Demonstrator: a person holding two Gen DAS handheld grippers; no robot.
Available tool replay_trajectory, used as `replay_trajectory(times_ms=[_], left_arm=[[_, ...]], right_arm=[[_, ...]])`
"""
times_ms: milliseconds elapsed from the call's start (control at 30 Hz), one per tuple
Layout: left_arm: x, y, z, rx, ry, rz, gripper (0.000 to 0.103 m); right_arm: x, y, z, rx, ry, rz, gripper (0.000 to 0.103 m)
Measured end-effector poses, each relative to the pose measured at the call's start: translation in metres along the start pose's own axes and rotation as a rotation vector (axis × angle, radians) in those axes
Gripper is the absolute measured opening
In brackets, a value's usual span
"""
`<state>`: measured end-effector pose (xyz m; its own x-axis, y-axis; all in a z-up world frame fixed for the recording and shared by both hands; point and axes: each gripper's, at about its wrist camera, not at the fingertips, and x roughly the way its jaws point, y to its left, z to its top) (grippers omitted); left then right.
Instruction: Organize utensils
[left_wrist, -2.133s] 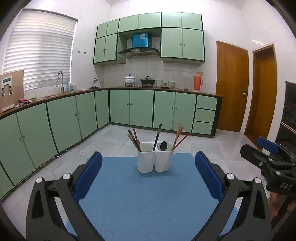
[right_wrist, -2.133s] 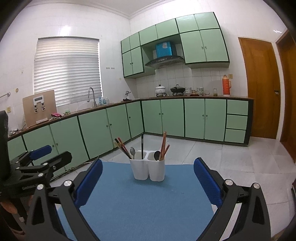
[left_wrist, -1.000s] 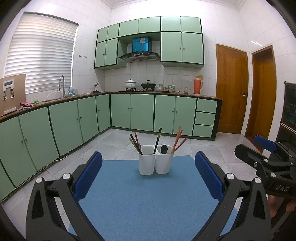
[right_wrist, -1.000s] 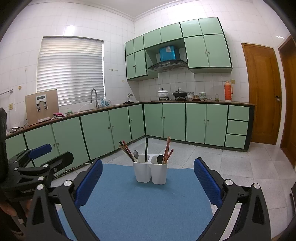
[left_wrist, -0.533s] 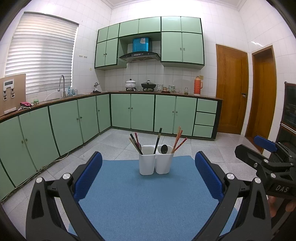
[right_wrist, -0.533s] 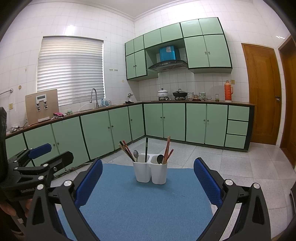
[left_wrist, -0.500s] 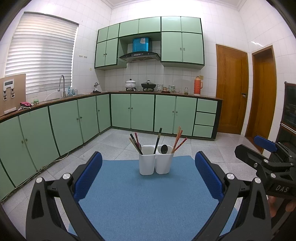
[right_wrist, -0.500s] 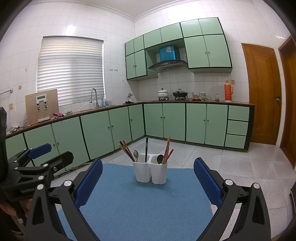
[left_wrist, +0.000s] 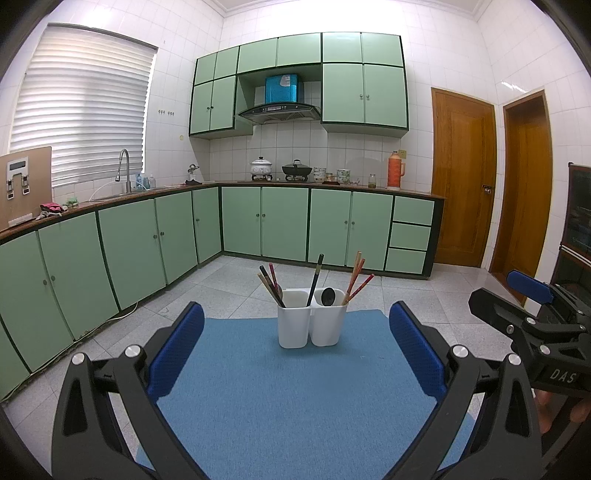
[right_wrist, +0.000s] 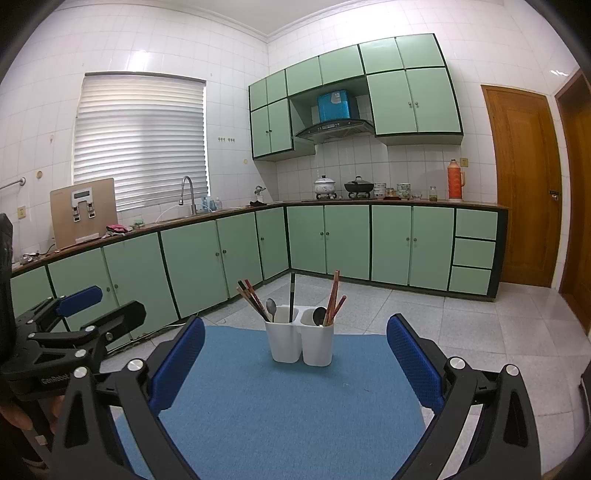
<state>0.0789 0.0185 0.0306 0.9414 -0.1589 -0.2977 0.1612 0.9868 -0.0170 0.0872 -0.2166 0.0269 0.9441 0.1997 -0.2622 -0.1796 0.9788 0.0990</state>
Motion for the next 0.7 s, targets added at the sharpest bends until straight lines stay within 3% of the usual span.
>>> replay_trajectory(times_ms=[700], left_arm=[[0.0038,-0.0007,0.0004,-0.006,0.006,0.008,0.097]], right_arm=[[0.0002,-0.0006,-0.0003,0.002,0.001,0.000,0.097]])
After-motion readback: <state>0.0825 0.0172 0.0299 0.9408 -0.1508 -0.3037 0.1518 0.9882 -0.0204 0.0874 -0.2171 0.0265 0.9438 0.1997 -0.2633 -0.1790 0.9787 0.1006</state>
